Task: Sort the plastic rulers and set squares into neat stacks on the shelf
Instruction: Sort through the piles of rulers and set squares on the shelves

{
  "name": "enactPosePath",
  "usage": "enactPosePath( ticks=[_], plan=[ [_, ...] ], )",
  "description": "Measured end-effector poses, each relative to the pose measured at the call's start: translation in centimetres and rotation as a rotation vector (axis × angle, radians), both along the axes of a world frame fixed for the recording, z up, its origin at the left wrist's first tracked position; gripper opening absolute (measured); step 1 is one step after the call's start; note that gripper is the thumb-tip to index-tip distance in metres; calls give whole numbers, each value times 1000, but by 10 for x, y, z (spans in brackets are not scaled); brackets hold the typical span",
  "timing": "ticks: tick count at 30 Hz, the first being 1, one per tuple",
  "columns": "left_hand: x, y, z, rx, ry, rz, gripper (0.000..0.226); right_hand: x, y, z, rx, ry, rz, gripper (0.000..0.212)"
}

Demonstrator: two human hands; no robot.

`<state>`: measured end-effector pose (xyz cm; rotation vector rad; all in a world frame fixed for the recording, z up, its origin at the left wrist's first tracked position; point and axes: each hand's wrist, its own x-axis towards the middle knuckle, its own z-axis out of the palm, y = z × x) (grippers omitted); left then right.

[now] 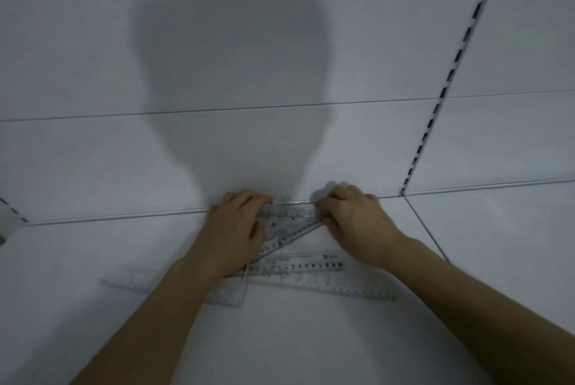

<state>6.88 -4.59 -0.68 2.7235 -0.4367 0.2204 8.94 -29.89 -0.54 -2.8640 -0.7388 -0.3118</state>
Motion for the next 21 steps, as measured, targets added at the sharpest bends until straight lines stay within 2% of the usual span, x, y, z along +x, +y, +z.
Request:
enactPosePath(
  ticks=[9,14,21],
  plan=[
    [-9,-3,11,-255,-162,-47,35,-16,10,2,286,-251,-44,20],
    [-7,5,6,-339,-234,-36,33,-23,9,-7,362,-235,-49,14],
    [-4,9,2,-323,-232,-62,13,-27,8,3,532,-210,-19,10]
  ],
)
